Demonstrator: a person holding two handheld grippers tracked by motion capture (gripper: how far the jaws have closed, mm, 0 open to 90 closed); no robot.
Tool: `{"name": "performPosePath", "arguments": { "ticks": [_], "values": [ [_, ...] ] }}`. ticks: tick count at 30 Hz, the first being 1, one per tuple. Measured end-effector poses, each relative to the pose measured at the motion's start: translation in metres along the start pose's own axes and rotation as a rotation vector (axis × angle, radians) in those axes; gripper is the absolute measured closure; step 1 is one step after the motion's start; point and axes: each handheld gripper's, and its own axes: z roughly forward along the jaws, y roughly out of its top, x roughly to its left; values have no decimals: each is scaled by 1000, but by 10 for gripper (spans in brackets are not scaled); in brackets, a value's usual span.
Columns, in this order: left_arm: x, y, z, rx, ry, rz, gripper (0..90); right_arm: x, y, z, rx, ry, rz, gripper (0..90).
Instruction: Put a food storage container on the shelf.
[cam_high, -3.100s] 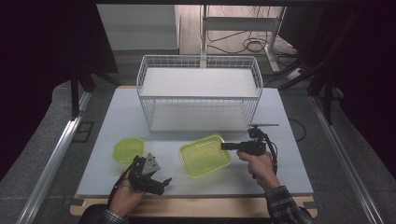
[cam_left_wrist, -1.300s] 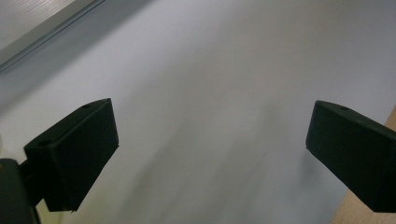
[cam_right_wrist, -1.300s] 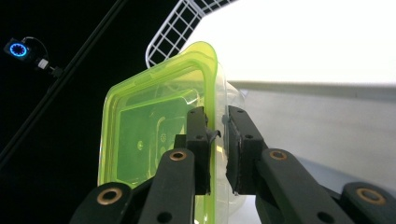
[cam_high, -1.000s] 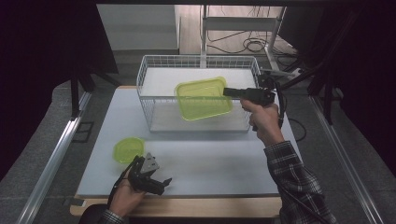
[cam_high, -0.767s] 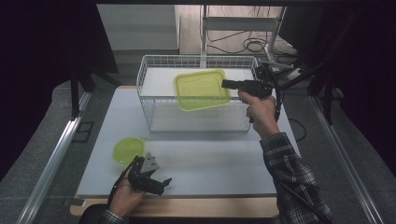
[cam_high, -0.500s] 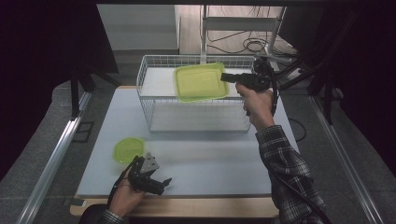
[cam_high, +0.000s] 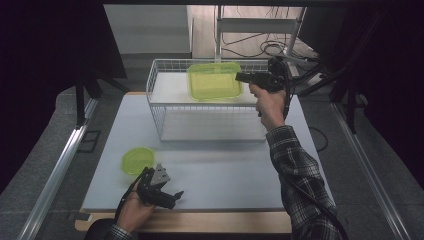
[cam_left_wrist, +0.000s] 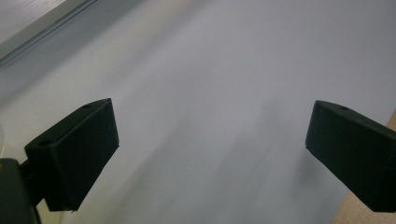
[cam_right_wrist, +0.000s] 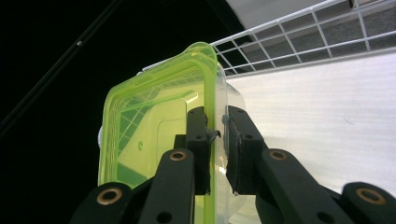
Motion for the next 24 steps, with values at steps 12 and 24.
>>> {"name": "performPosePath", "arguments": {
  "ticks": [12,24],
  "values": [
    [-1,0,0,1,-2,3,25,-4,1,9,-24,-64,-27,791],
    [-1,0,1,5,0,6,25,-4,-1,14,1,-143,-101,715]
  ]
}}
